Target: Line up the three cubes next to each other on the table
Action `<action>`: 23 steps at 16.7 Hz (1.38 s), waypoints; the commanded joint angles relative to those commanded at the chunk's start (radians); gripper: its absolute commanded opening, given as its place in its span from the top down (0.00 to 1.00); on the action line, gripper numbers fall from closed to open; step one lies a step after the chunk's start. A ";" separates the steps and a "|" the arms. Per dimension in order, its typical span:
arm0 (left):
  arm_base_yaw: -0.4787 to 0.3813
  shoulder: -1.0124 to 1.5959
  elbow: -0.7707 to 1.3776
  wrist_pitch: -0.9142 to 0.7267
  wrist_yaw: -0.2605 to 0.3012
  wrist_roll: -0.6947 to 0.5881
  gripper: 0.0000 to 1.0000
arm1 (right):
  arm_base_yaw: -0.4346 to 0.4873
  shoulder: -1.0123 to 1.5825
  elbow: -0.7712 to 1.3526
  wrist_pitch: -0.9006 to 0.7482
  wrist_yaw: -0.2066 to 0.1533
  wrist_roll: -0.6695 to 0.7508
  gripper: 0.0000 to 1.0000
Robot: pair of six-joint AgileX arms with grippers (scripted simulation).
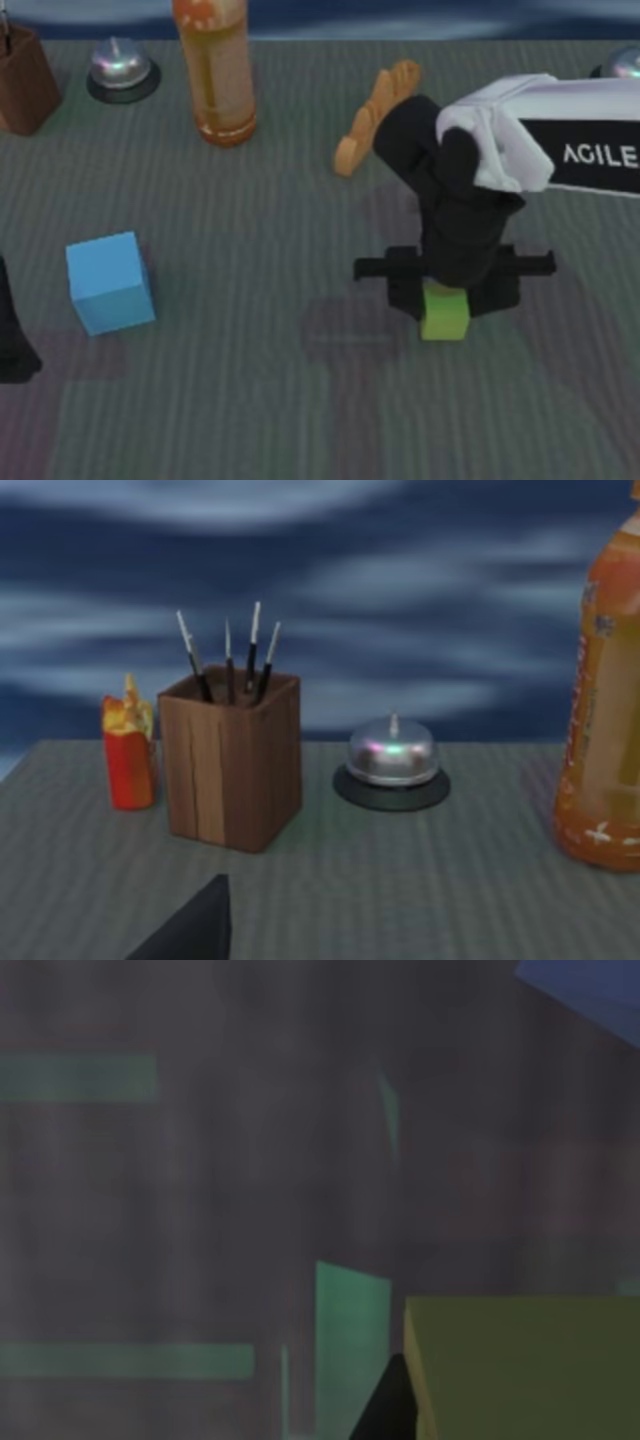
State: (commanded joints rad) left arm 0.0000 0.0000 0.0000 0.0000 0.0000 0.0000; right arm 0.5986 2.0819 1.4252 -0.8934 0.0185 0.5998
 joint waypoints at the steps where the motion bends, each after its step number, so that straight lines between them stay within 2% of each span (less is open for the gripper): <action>1: 0.000 0.000 0.000 0.000 0.000 0.000 0.00 | 0.000 0.000 0.000 0.000 0.000 0.000 0.70; 10: 0.000 0.000 0.000 0.000 0.000 0.000 0.00 | 0.000 0.000 0.000 0.000 0.000 0.000 0.02; 20: 0.000 0.000 0.000 0.000 0.000 0.000 0.00 | -0.001 -0.001 0.003 -0.004 0.000 0.000 0.00; 23: 0.000 0.000 0.000 0.000 0.000 0.000 0.00 | 0.005 -0.024 0.056 -0.073 0.001 -0.001 0.00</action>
State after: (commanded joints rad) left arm 0.0000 0.0000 0.0000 0.0000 0.0000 0.0000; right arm 0.6033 2.0583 1.4811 -0.9667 0.0191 0.5993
